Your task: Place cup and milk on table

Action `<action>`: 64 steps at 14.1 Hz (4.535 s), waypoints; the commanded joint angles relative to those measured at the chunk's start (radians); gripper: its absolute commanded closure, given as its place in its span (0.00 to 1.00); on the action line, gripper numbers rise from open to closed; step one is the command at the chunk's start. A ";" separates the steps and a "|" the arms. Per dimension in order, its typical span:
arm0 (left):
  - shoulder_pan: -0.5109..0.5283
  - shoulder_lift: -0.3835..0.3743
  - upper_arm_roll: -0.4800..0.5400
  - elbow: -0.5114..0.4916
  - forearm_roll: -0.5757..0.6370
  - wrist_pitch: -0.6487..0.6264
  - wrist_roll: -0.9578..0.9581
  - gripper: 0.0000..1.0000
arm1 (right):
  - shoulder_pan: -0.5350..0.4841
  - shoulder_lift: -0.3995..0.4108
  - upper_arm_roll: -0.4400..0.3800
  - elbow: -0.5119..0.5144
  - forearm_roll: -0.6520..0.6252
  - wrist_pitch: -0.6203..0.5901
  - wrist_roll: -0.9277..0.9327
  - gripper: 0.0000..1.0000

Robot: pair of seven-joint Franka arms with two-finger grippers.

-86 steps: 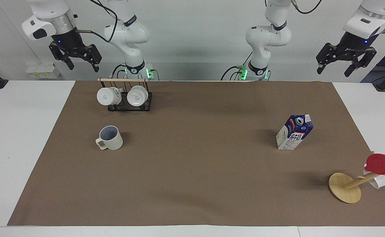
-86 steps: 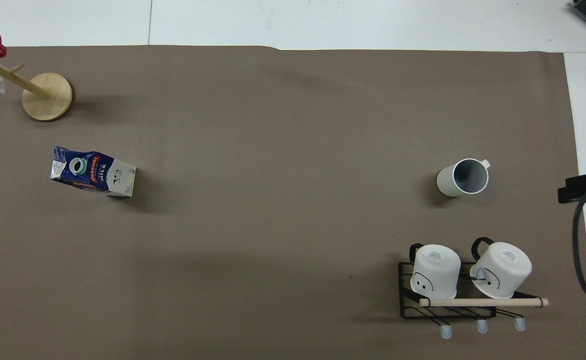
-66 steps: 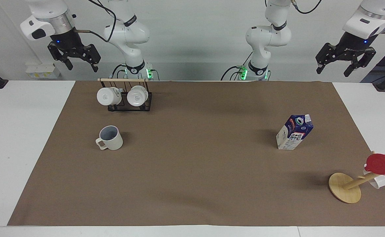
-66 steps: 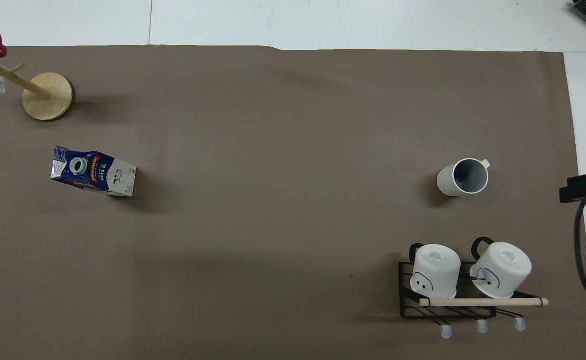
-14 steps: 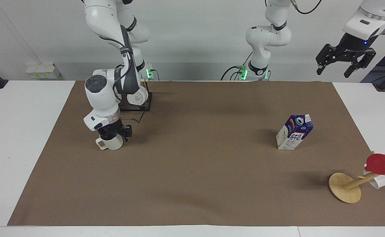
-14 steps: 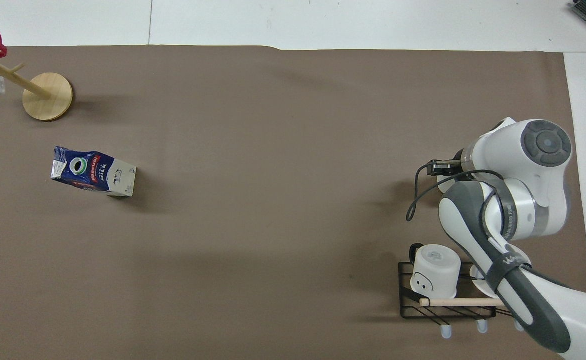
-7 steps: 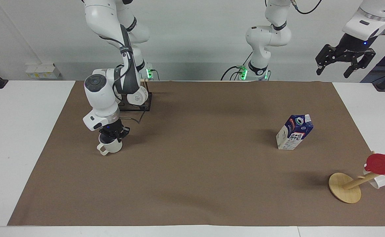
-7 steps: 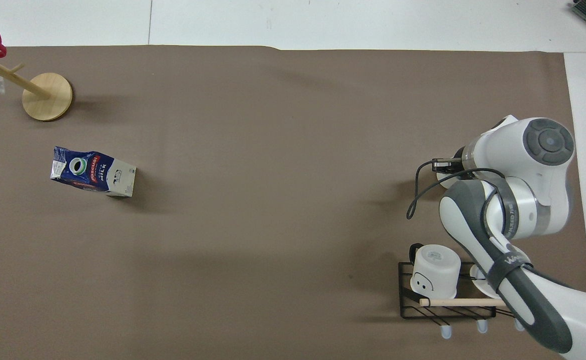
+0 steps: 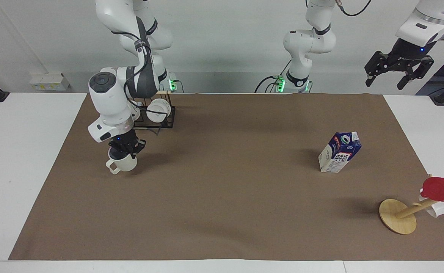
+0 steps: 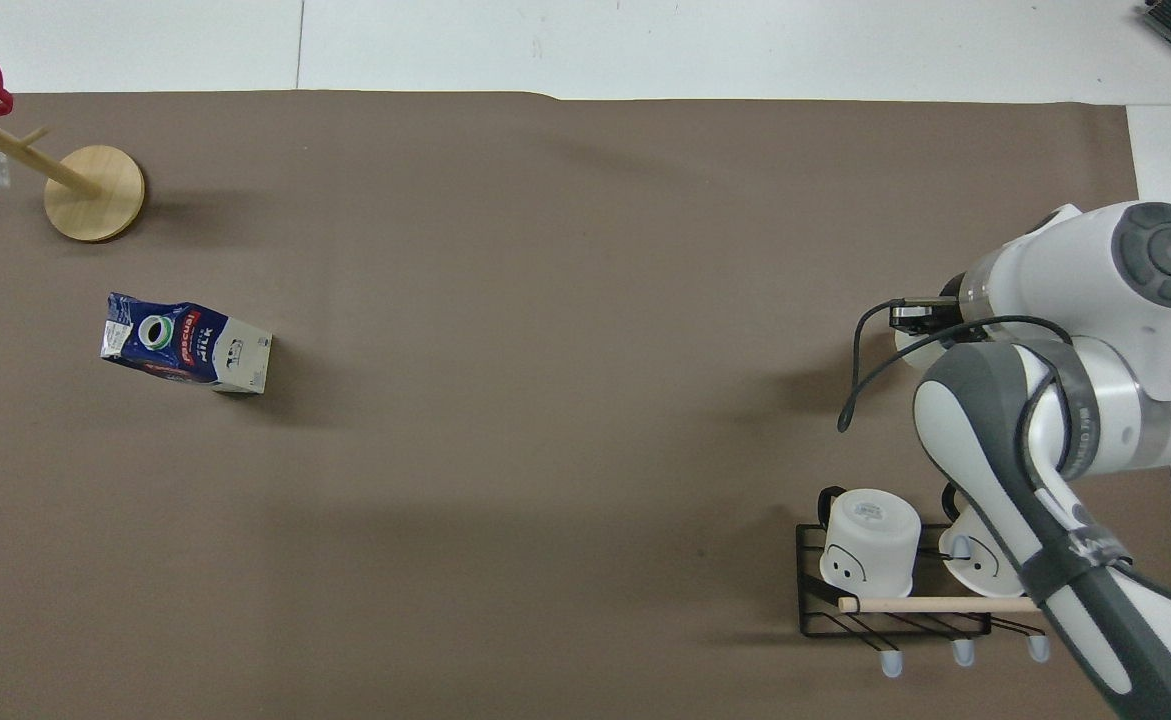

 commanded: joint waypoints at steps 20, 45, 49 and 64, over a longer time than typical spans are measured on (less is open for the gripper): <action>-0.015 -0.032 0.005 -0.040 0.013 0.023 -0.008 0.00 | 0.359 0.053 0.024 0.159 -0.002 -0.112 0.463 1.00; -0.015 -0.032 0.005 -0.046 0.011 0.043 -0.011 0.00 | 0.500 0.256 0.030 0.171 0.009 0.124 0.577 0.92; -0.015 -0.032 0.005 -0.046 0.011 0.048 -0.011 0.00 | 0.503 0.255 0.031 0.176 0.009 0.109 0.595 0.00; -0.018 -0.024 0.005 -0.186 0.013 0.164 -0.010 0.00 | 0.279 -0.075 0.019 0.185 0.010 -0.201 0.413 0.00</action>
